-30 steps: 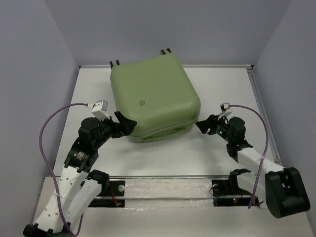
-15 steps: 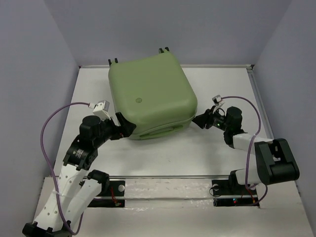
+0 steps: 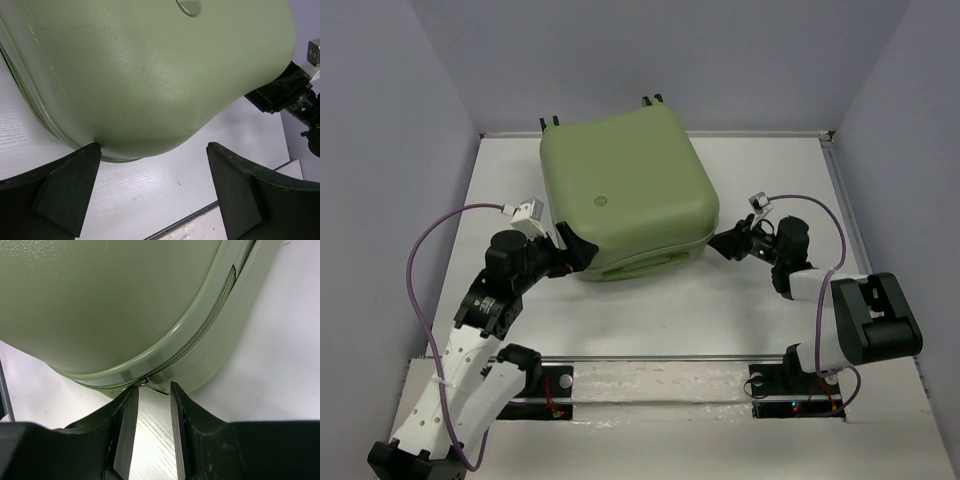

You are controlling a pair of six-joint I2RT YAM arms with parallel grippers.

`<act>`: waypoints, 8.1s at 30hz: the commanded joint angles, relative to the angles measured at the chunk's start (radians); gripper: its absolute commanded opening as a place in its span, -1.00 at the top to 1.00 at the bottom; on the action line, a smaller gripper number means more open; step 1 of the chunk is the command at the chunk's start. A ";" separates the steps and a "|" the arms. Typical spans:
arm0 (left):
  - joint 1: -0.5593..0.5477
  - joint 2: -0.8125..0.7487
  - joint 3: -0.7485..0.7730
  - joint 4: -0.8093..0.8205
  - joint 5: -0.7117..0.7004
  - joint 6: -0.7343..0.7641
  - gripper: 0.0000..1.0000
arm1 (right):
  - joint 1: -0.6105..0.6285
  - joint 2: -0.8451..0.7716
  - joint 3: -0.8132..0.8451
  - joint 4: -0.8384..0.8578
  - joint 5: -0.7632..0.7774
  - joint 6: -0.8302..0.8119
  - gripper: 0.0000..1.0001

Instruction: Pack the luggage

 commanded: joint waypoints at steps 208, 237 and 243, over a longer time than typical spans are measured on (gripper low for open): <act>-0.636 0.397 -0.010 0.473 -0.064 -0.017 -0.98 | 0.120 -0.233 -0.158 0.079 -0.008 0.034 0.63; -0.495 0.616 0.261 0.635 -0.241 -0.011 -0.97 | 0.793 -0.679 -0.144 -0.722 0.512 0.230 0.86; -0.495 0.697 0.287 0.692 -0.135 -0.067 -0.96 | 0.927 -0.552 -0.115 -0.445 0.705 0.357 0.86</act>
